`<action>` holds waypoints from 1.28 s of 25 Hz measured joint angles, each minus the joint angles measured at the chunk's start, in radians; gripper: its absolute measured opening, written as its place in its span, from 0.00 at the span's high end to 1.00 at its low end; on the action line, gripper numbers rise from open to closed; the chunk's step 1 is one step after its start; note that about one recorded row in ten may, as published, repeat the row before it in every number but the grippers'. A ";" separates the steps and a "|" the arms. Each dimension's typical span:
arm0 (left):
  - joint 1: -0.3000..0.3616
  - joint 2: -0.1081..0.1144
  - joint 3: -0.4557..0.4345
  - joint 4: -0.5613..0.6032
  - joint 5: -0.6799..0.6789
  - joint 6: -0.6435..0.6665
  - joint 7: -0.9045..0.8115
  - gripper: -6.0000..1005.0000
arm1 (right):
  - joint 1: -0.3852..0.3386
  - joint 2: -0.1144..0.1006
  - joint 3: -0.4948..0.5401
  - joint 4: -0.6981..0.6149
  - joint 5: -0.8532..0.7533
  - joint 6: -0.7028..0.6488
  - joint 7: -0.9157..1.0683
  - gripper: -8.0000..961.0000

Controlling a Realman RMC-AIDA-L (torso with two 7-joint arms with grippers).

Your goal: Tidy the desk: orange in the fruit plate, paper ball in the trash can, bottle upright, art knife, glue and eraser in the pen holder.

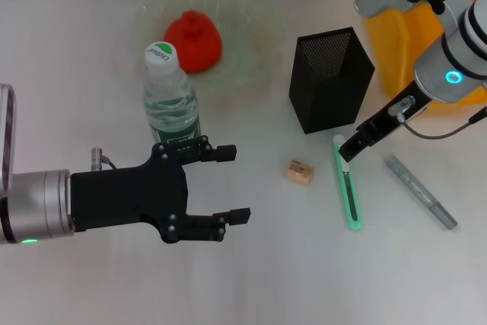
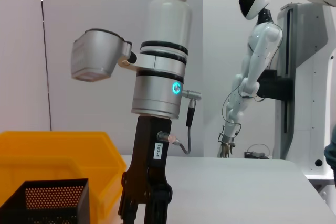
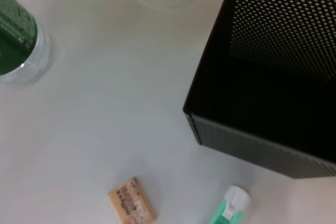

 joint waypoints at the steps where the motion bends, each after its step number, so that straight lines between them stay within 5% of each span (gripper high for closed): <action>1: 0.001 0.000 0.001 -0.002 -0.002 -0.001 0.003 0.17 | 0.006 0.000 -0.014 0.005 0.000 0.012 0.001 0.23; 32: 0.064 0.008 -0.023 0.003 -0.064 0.122 -0.014 0.17 | 0.093 0.006 -0.267 0.086 0.002 0.094 0.155 0.23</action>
